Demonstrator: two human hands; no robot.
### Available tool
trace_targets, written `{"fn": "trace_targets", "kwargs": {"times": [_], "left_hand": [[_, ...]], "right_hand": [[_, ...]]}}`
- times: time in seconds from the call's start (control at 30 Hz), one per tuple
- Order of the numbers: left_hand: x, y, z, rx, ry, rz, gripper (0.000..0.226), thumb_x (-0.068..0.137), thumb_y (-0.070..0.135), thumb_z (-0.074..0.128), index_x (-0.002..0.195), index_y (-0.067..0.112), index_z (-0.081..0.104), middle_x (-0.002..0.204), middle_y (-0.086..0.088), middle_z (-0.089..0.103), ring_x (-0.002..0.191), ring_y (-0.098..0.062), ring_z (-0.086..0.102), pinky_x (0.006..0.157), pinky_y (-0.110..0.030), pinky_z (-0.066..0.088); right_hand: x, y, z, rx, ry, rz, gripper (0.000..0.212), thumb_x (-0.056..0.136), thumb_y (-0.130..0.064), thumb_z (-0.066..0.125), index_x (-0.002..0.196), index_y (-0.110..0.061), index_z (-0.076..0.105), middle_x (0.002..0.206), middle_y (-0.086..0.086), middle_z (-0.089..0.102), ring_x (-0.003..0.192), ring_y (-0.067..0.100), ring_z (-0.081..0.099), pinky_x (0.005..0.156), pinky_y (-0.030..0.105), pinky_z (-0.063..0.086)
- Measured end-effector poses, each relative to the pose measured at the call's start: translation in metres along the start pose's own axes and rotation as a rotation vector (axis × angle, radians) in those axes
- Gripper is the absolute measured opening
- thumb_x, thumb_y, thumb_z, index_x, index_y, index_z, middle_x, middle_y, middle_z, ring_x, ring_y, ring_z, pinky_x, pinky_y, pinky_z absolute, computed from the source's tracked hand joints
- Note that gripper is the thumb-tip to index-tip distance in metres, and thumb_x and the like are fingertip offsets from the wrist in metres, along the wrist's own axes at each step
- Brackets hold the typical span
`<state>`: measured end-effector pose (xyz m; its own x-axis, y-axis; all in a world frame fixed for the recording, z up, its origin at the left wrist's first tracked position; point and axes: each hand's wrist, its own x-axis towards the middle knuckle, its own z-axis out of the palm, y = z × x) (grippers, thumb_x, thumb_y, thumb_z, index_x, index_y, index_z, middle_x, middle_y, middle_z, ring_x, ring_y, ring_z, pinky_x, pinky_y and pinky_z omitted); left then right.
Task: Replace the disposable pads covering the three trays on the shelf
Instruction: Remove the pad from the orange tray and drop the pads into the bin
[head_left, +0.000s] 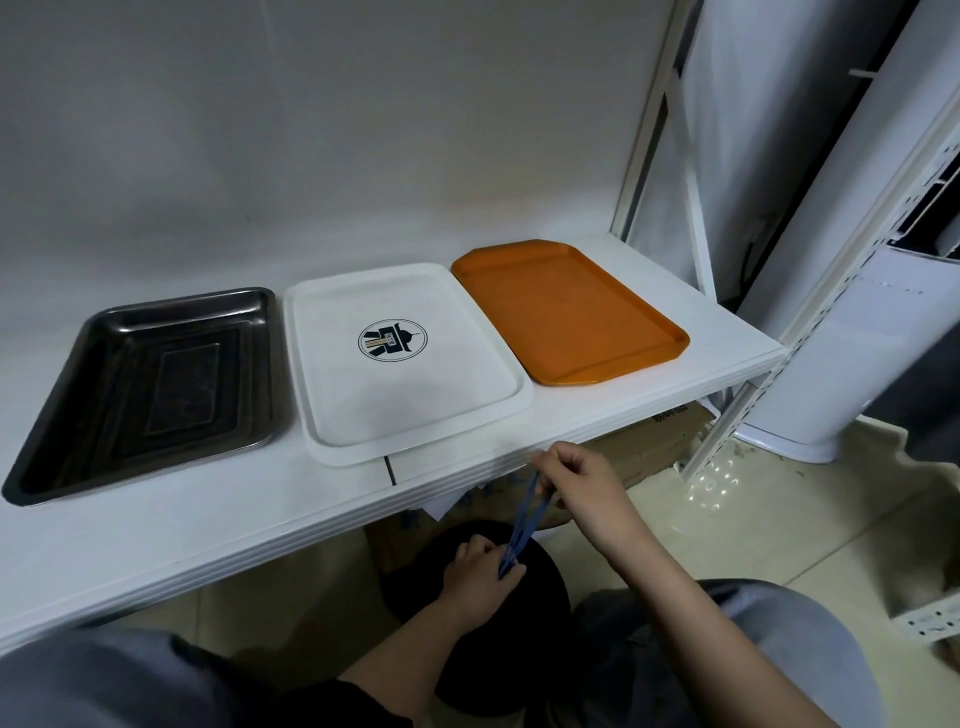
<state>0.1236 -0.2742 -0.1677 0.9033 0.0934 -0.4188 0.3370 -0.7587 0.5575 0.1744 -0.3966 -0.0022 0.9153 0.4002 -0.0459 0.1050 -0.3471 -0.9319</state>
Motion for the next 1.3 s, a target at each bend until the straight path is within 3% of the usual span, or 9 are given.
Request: {"fn": "trace_targets", "kwargs": {"times": [0.07, 0.13, 0.37, 0.53, 0.63, 0.83, 1.03, 1.17, 1.3], "left_hand": [[0.0, 0.002, 0.003, 0.007, -0.014, -0.002, 0.045, 0.098, 0.051, 0.035, 0.127, 0.02, 0.051, 0.128, -0.003, 0.04, 0.121, -0.022, 0.036, 0.101, -0.032, 0.036], [0.002, 0.001, 0.007, 0.014, -0.02, -0.01, 0.049, 0.098, 0.053, 0.034, 0.131, 0.02, 0.049, 0.13, -0.003, 0.04, 0.122, -0.022, 0.036, 0.103, -0.033, 0.035], [0.004, -0.002, 0.008, 0.098, -0.088, -0.026, 0.05, 0.1, 0.051, 0.028, 0.139, 0.022, 0.038, 0.136, -0.006, 0.036, 0.127, -0.025, 0.032, 0.105, -0.036, 0.032], [0.004, -0.004, 0.01, 0.136, -0.132, -0.03, 0.051, 0.1, 0.05, 0.027, 0.143, 0.023, 0.033, 0.141, -0.006, 0.032, 0.131, -0.025, 0.029, 0.108, -0.037, 0.029], [-0.001, -0.004, 0.01, 0.042, -0.073, 0.013, 0.046, 0.098, 0.049, 0.036, 0.136, 0.025, 0.042, 0.141, 0.0, 0.035, 0.131, -0.021, 0.031, 0.108, -0.035, 0.03], [-0.018, 0.001, -0.017, -0.18, 0.258, 0.193, 0.03, 0.091, 0.029, 0.061, 0.12, 0.021, 0.063, 0.124, 0.009, 0.055, 0.117, -0.007, 0.051, 0.095, -0.014, 0.038], [-0.023, 0.006, -0.04, -0.159, 0.218, 0.218, 0.003, 0.088, 0.026, 0.065, 0.087, 0.027, 0.062, 0.1, 0.007, 0.066, 0.095, -0.009, 0.06, 0.087, -0.03, 0.05], [-0.024, 0.01, -0.044, -0.174, 0.198, 0.239, 0.012, 0.09, 0.027, 0.061, 0.084, 0.017, 0.061, 0.091, 0.001, 0.067, 0.087, -0.013, 0.062, 0.082, -0.033, 0.05], [-0.027, 0.011, -0.049, -0.23, 0.18, 0.221, 0.019, 0.093, 0.029, 0.059, 0.081, 0.014, 0.062, 0.082, -0.004, 0.064, 0.081, -0.017, 0.061, 0.071, -0.029, 0.045]], "right_hand": [[0.003, 0.007, -0.002, -0.107, 0.06, -0.035, 0.043, 0.093, -0.025, 0.056, 0.06, -0.003, 0.042, 0.059, 0.019, 0.052, 0.055, 0.025, 0.048, 0.058, 0.034, 0.039], [0.006, 0.011, -0.001, -0.162, 0.091, -0.036, 0.043, 0.092, -0.027, 0.057, 0.059, -0.01, 0.036, 0.052, 0.01, 0.042, 0.056, 0.032, 0.048, 0.056, 0.036, 0.04], [0.014, 0.015, -0.007, -0.13, 0.1, 0.035, 0.044, 0.09, -0.022, 0.061, 0.059, -0.014, 0.03, 0.051, -0.003, 0.026, 0.047, 0.011, 0.028, 0.055, 0.03, 0.024], [0.014, 0.014, -0.007, -0.375, 0.086, -0.037, 0.037, 0.087, -0.028, 0.061, 0.059, -0.013, 0.04, 0.054, -0.004, 0.04, 0.052, 0.012, 0.04, 0.053, 0.03, 0.03], [0.018, 0.01, -0.012, -0.212, 0.06, 0.022, 0.042, 0.087, -0.029, 0.063, 0.058, -0.015, 0.037, 0.053, -0.002, 0.038, 0.051, 0.013, 0.039, 0.055, 0.029, 0.031], [0.015, -0.004, -0.016, 0.107, 0.016, 0.17, 0.04, 0.092, -0.024, 0.06, 0.058, -0.013, 0.042, 0.047, 0.001, 0.041, 0.038, 0.012, 0.041, 0.044, 0.02, 0.035], [0.007, -0.013, -0.01, 0.217, -0.087, 0.201, 0.031, 0.093, -0.023, 0.06, 0.066, -0.01, 0.052, 0.047, -0.005, 0.048, 0.042, 0.009, 0.046, 0.046, 0.02, 0.04], [0.006, -0.014, -0.01, 0.232, -0.106, 0.216, 0.024, 0.093, -0.021, 0.059, 0.072, -0.008, 0.057, 0.051, -0.004, 0.053, 0.048, 0.01, 0.052, 0.049, 0.02, 0.042], [0.004, -0.012, -0.018, 0.259, -0.139, 0.206, 0.013, 0.092, -0.018, 0.058, 0.085, -0.01, 0.065, 0.069, 0.0, 0.063, 0.067, 0.009, 0.061, 0.064, 0.021, 0.043]]}}
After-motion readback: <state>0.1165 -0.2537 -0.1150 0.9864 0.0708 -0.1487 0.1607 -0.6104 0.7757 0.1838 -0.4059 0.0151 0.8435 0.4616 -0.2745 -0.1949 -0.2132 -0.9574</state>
